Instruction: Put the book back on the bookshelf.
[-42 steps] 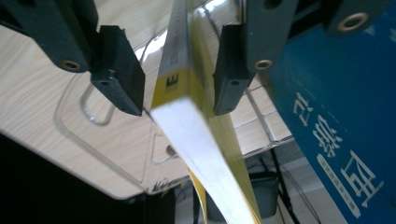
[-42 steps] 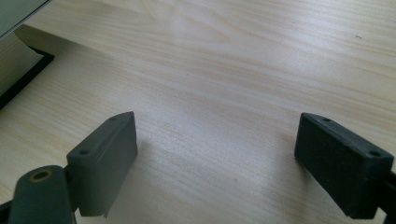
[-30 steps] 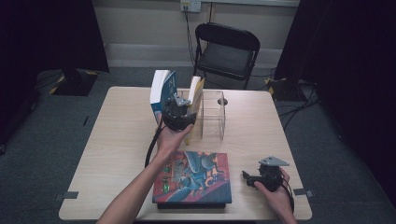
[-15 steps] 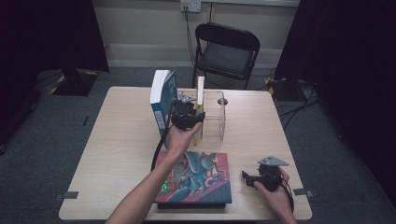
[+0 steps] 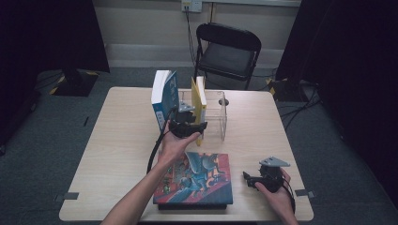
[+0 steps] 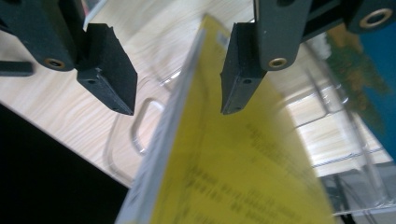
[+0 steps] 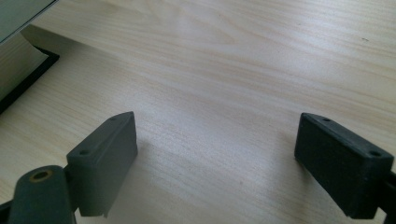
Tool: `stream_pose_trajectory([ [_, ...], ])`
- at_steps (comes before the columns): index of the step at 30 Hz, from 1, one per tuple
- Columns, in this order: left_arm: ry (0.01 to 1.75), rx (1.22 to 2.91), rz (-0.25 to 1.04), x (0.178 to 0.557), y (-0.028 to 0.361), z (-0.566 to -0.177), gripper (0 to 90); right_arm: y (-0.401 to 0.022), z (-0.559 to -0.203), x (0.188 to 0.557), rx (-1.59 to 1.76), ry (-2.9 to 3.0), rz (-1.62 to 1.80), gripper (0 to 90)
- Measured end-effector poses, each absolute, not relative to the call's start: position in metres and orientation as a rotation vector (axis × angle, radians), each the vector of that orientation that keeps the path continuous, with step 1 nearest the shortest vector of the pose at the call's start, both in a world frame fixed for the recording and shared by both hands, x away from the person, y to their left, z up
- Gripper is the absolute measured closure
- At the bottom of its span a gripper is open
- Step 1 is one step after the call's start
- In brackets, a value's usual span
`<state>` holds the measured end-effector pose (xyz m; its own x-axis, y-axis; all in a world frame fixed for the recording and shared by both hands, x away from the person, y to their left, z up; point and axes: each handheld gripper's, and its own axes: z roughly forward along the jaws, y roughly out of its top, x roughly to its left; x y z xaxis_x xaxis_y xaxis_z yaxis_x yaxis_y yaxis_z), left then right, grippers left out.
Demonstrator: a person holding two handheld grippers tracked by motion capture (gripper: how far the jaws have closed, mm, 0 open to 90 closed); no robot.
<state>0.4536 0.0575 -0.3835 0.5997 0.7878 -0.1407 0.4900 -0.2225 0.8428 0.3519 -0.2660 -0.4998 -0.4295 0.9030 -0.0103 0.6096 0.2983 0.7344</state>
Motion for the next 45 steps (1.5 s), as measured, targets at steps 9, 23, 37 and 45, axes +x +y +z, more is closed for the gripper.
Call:
stream_pose_trajectory([
  [9, 1.019, 1.906, 0.399, 0.444, 0.076, -0.387, 48.6, -0.266, -0.499, 0.352, 1.351, 2.149, 0.928, 13.6],
  [23, 1.023, 1.938, 0.344, 0.410, 0.114, -0.408, 57.6, -0.240, -0.465, 0.348, 1.291, 2.198, 1.079, 26.1],
  [37, 1.094, 1.984, 0.302, 0.359, 0.170, -0.442, 55.5, -0.162, -0.445, 0.381, 1.071, 2.327, 1.169, 26.4],
  [45, 1.102, 1.985, 0.275, 0.348, 0.177, -0.449, 55.7, -0.158, -0.454, 0.387, 1.066, 2.341, 1.177, 25.8],
])
